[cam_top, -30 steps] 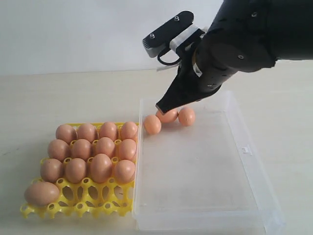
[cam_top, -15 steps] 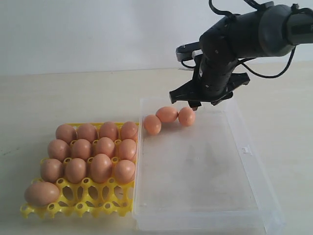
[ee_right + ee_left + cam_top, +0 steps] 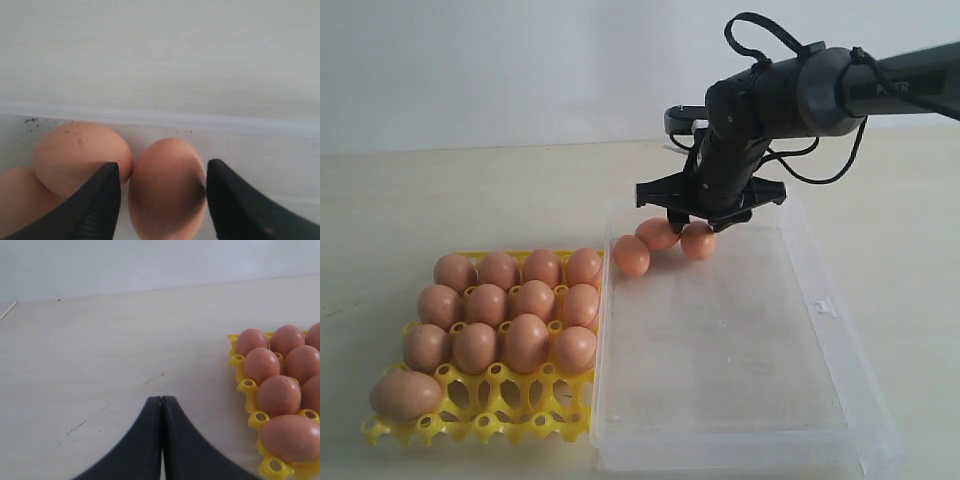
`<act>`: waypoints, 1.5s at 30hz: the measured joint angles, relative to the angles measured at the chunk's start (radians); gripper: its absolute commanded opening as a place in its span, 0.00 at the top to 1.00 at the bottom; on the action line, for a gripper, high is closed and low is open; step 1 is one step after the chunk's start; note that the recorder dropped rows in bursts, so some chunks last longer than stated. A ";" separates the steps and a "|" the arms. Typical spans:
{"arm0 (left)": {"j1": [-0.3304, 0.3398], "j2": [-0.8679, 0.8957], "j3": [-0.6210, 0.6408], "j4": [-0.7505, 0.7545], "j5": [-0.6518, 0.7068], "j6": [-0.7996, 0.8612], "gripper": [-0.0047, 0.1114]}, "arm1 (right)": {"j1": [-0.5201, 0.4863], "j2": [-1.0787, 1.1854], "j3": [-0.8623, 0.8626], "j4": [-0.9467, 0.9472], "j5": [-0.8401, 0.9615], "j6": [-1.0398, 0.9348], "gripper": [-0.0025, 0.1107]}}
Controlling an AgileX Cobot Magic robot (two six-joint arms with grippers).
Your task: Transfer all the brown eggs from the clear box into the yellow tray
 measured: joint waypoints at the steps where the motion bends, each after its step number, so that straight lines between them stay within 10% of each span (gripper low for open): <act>1: 0.000 0.000 0.000 0.000 0.000 0.000 0.96 | 0.000 0.002 0.000 0.000 0.000 0.011 0.52; 18: 0.000 0.000 0.000 0.000 0.000 0.000 0.96 | -0.008 0.047 0.000 -0.047 -0.008 0.066 0.53; 24: 0.000 0.000 0.000 0.000 0.000 0.000 0.96 | -0.008 0.056 0.000 -0.069 -0.002 0.066 0.98; 32: 0.000 0.000 0.000 0.000 0.000 0.000 0.96 | 0.003 -0.041 0.026 -0.096 -0.008 0.001 0.98; 45: 0.000 0.000 0.000 0.000 0.000 0.000 0.96 | 0.310 -0.349 0.540 0.124 -0.836 -0.182 0.98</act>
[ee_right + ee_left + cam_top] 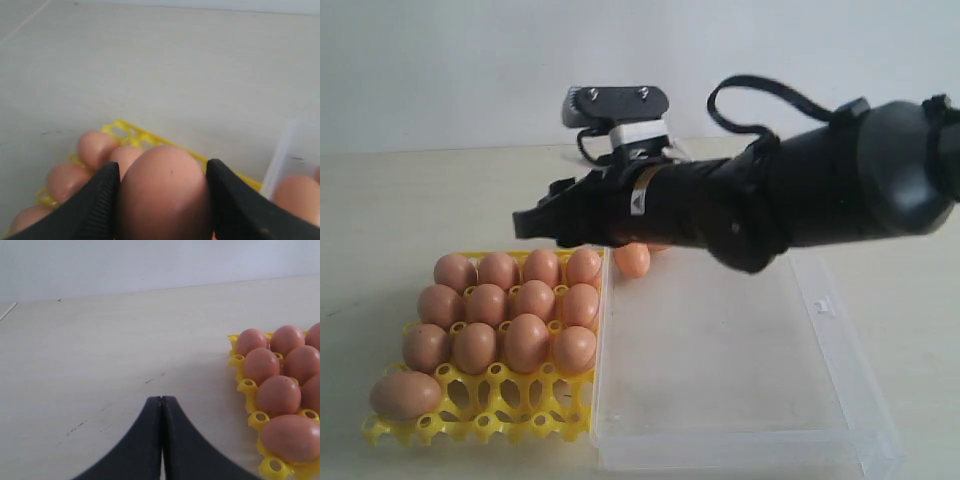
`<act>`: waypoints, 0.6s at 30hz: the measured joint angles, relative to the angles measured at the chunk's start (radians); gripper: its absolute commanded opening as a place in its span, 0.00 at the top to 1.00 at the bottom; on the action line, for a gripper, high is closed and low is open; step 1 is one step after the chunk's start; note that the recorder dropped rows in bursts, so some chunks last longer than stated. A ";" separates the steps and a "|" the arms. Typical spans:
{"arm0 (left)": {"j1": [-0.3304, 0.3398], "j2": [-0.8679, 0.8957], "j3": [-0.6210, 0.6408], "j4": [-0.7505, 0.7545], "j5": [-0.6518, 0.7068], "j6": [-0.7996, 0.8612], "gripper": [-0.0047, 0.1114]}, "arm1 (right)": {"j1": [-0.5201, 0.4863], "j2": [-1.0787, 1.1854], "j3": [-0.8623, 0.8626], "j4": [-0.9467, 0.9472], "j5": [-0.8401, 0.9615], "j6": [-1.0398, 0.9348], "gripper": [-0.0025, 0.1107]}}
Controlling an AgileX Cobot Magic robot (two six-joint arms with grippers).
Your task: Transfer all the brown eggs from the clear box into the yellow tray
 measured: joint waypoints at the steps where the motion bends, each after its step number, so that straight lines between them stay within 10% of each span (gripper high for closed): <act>1: 0.000 0.000 0.000 0.000 0.000 0.000 0.96 | 0.021 0.000 0.020 0.000 -0.028 -0.001 0.98; 18: 0.000 0.000 0.000 0.000 0.000 0.000 0.96 | 0.241 0.104 0.079 -0.050 -0.351 -0.002 0.98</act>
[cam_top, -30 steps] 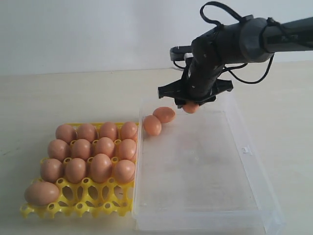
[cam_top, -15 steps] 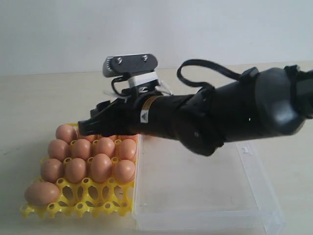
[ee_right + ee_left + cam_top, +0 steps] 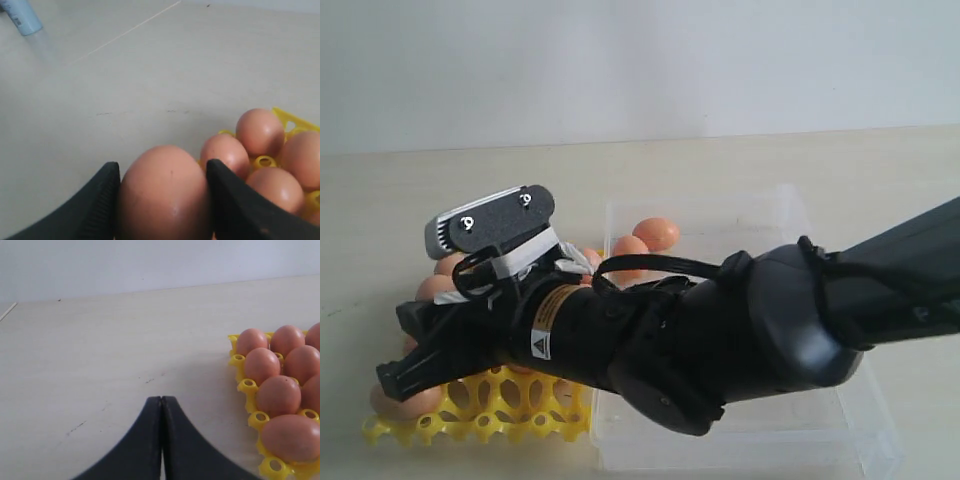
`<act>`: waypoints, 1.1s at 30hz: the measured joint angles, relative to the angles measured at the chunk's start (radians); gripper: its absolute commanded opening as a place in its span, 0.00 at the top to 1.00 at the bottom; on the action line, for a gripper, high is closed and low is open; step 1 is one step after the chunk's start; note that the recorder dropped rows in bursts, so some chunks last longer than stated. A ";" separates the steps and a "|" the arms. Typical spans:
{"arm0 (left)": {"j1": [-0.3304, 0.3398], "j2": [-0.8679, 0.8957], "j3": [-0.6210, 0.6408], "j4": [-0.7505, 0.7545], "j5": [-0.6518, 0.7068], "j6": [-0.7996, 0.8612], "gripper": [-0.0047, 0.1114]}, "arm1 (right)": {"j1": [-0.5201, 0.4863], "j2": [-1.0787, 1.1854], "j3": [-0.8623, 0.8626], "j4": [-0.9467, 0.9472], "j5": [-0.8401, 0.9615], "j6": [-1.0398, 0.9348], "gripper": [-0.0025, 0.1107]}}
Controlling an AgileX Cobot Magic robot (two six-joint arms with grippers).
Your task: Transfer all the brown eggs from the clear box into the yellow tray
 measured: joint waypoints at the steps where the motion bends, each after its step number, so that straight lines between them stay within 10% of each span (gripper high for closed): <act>1: 0.000 0.000 0.000 0.000 0.000 0.000 0.96 | 0.004 0.017 0.000 -0.002 -0.015 0.000 0.98; 27: 0.000 0.000 0.000 0.000 0.000 0.000 0.96 | 0.006 0.131 0.039 -0.017 -0.149 0.120 0.98; 33: 0.000 0.000 0.000 0.000 0.000 0.000 0.96 | 0.006 0.131 0.039 -0.020 -0.151 0.128 0.72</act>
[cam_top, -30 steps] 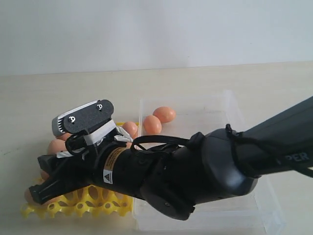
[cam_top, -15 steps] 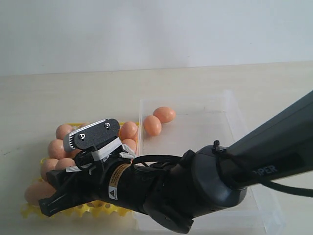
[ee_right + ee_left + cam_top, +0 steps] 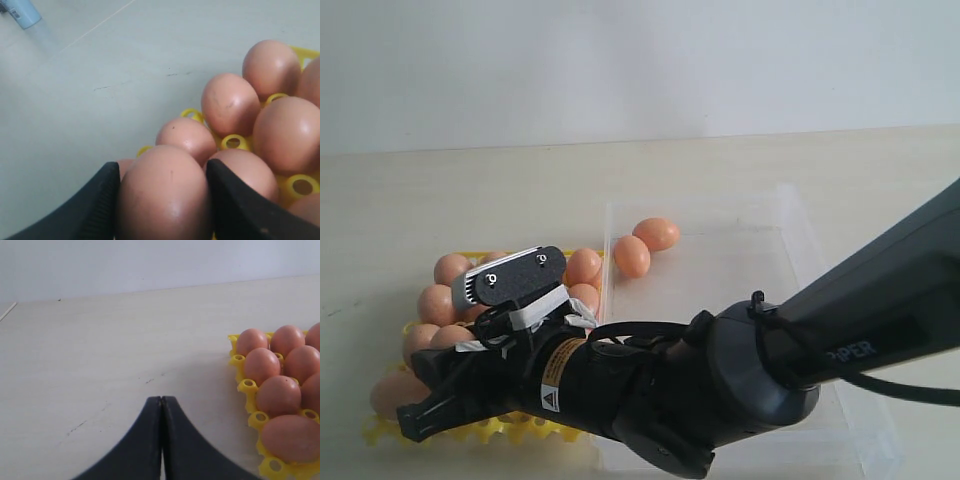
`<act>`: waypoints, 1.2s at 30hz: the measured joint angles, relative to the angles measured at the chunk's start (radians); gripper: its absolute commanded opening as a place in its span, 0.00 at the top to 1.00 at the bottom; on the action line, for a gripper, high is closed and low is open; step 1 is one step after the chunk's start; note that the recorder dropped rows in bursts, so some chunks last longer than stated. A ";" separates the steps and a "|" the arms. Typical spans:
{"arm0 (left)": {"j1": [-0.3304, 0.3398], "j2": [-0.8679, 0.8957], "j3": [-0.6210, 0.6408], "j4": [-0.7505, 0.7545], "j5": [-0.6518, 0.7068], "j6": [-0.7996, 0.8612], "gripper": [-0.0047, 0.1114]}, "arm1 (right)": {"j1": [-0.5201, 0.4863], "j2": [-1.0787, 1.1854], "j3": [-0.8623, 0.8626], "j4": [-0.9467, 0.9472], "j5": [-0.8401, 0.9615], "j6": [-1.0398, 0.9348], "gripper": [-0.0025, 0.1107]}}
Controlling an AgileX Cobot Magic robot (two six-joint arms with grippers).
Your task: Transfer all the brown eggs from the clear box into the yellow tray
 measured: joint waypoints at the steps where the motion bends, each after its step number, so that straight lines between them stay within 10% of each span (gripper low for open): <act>1: 0.000 0.000 0.000 0.000 0.000 0.000 0.96 | 0.000 0.000 0.000 0.000 0.000 0.002 0.64; 6: 0.000 0.000 0.000 0.000 0.000 0.000 0.96 | 0.000 0.000 0.000 -0.015 0.000 0.013 0.43; 13: 0.000 0.000 0.000 0.000 0.000 0.000 0.96 | 0.000 0.000 0.000 -0.020 0.000 0.015 0.43; 17: 0.000 0.000 0.000 0.000 0.000 0.000 0.96 | 0.000 -0.021 0.000 -0.020 0.020 0.004 0.55; 23: 0.000 0.000 0.000 0.000 0.000 0.000 0.96 | -0.020 -0.250 0.000 0.013 0.223 -0.204 0.97; 36: 0.000 0.000 0.000 0.000 0.000 0.000 0.96 | -0.358 -0.391 -0.198 0.068 1.004 -0.328 0.96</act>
